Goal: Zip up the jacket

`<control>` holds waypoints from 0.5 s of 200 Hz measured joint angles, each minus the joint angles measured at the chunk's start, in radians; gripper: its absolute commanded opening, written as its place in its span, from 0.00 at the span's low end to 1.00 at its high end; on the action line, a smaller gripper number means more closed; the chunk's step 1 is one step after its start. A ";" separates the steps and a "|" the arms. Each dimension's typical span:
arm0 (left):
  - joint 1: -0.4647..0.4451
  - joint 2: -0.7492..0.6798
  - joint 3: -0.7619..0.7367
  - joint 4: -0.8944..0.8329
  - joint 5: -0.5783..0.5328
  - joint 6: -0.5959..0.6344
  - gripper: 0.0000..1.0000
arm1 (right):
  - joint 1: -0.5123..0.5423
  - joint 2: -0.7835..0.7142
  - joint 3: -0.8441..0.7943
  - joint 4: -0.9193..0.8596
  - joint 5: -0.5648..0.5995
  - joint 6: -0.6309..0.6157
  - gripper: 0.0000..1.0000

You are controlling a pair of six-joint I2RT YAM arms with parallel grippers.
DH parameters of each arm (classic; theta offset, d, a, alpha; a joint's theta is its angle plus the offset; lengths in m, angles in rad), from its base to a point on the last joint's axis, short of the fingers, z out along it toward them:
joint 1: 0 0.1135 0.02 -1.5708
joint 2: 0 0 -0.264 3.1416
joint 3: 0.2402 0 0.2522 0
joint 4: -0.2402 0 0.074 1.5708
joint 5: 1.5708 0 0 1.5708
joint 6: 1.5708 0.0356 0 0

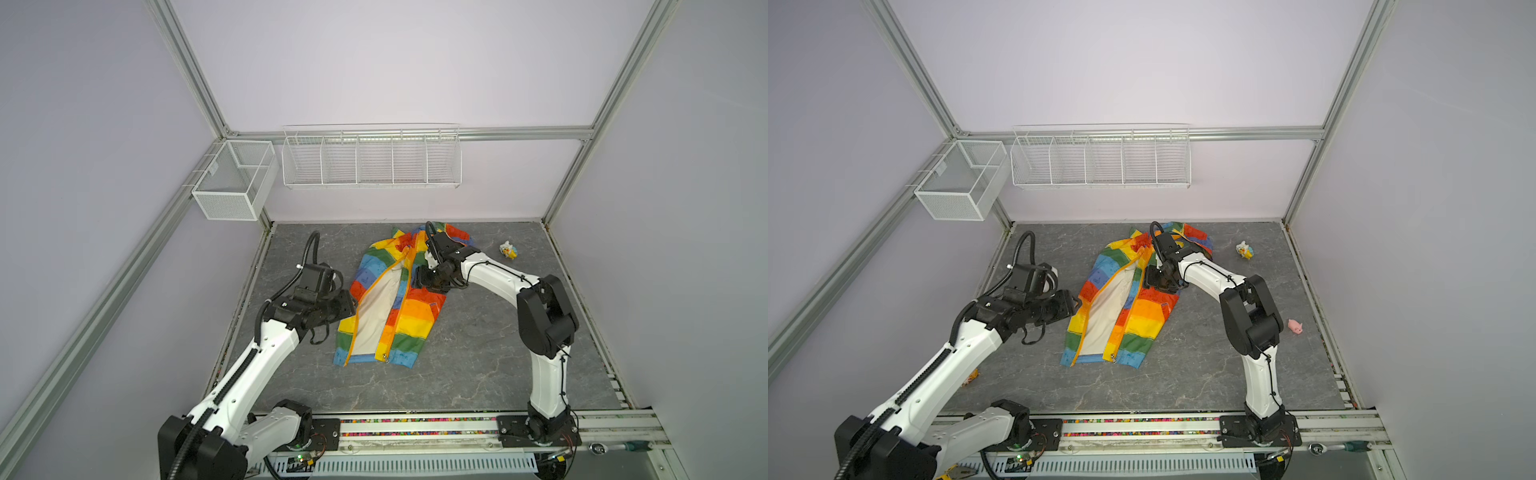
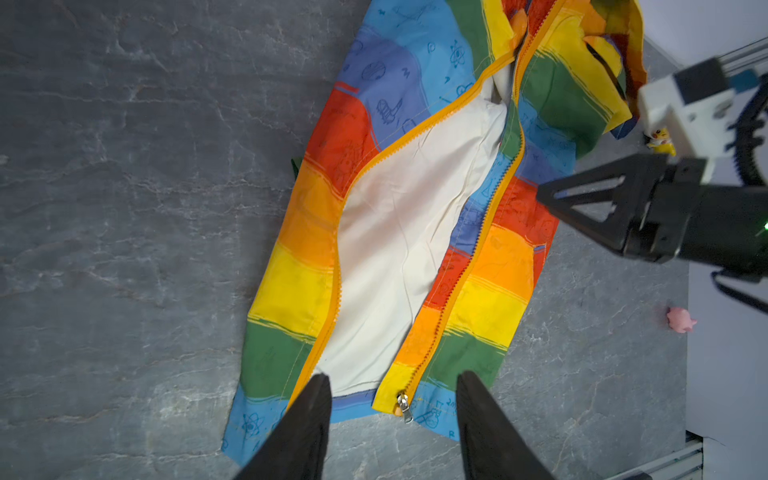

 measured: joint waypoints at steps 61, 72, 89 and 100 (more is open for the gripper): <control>-0.031 0.213 0.239 0.017 -0.008 0.080 0.50 | 0.000 -0.044 -0.212 0.139 -0.012 0.021 0.64; -0.040 0.240 0.269 0.017 -0.009 0.095 0.50 | -0.004 -0.044 -0.220 0.162 -0.017 0.022 0.63; -0.053 0.283 0.314 0.018 -0.013 0.119 0.50 | -0.017 -0.047 -0.237 0.195 -0.032 0.023 0.63; -0.063 0.315 0.343 0.019 -0.015 0.138 0.50 | -0.030 -0.059 -0.261 0.222 -0.039 0.022 0.63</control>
